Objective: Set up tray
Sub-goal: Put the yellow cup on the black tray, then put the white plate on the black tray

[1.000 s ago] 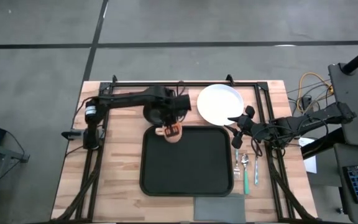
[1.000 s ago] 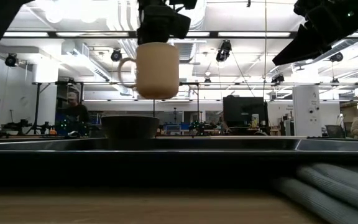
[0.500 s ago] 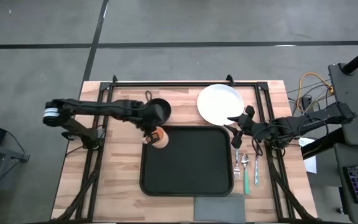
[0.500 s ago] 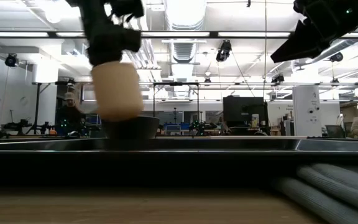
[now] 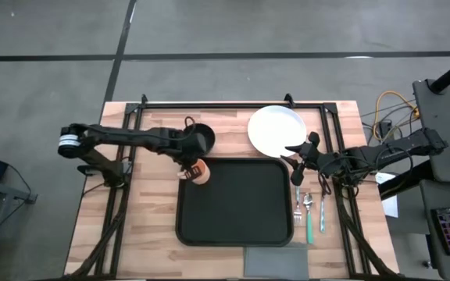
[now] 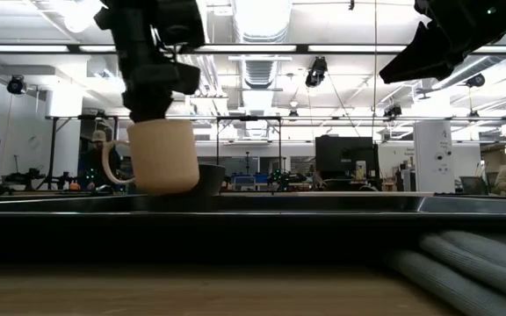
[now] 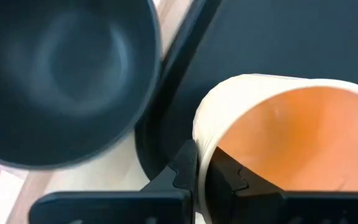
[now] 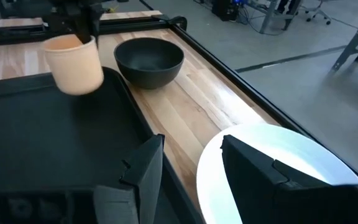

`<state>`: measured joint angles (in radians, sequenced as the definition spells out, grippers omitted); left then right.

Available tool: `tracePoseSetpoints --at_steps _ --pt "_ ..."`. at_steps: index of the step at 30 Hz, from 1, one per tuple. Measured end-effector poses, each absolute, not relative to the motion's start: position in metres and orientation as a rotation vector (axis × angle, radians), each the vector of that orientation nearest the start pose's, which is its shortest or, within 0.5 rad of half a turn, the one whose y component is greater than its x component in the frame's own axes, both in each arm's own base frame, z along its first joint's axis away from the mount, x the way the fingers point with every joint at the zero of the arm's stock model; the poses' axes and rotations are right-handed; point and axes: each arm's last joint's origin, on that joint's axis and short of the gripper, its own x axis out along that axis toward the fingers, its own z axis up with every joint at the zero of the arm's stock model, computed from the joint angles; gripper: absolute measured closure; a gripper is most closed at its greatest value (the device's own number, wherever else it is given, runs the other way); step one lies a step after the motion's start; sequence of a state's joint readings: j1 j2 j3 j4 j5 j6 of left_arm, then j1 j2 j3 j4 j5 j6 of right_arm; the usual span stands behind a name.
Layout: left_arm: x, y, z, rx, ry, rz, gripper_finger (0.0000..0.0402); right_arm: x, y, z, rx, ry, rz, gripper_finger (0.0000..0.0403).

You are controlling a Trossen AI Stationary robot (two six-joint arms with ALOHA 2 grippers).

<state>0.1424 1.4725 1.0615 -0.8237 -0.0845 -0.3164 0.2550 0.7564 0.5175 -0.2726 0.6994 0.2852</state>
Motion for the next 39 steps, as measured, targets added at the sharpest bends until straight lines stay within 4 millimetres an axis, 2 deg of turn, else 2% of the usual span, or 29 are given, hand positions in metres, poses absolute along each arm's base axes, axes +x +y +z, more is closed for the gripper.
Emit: tracePoseSetpoints --at_steps 6,9,14,24,30,33,36,39 --pt "0.281 0.044 0.214 -0.285 1.299 0.384 0.0401 0.158 0.022 0.24 0.04 0.394 -0.495 0.0248" --pt "0.282 0.044 0.211 -0.286 1.309 0.385 0.0401 0.158 0.022 0.238 0.037 0.397 -0.495 0.0248" --pt "0.281 0.045 0.214 -0.271 1.297 0.401 0.0395 0.158 0.022 0.237 0.033 0.4 -0.494 0.0248" --pt "0.281 0.045 0.23 -0.267 1.245 0.404 0.0356 0.157 0.022 0.234 0.021 0.413 -0.491 0.0248" --pt "0.279 0.044 0.248 -0.267 1.264 0.404 0.0342 0.157 0.022 0.233 -0.002 0.423 -0.487 0.0248" --pt "0.276 0.043 0.266 -0.269 1.251 0.403 0.034 0.157 0.021 0.233 0.008 0.42 -0.502 0.0248" --pt "0.272 0.041 0.288 -0.255 1.166 0.381 0.034 0.151 0.015 0.23 0.067 0.433 -0.611 0.0246" --pt "0.262 0.039 0.308 -0.232 1.066 0.353 0.034 0.136 0.005 0.219 0.162 0.476 -0.809 0.0235"
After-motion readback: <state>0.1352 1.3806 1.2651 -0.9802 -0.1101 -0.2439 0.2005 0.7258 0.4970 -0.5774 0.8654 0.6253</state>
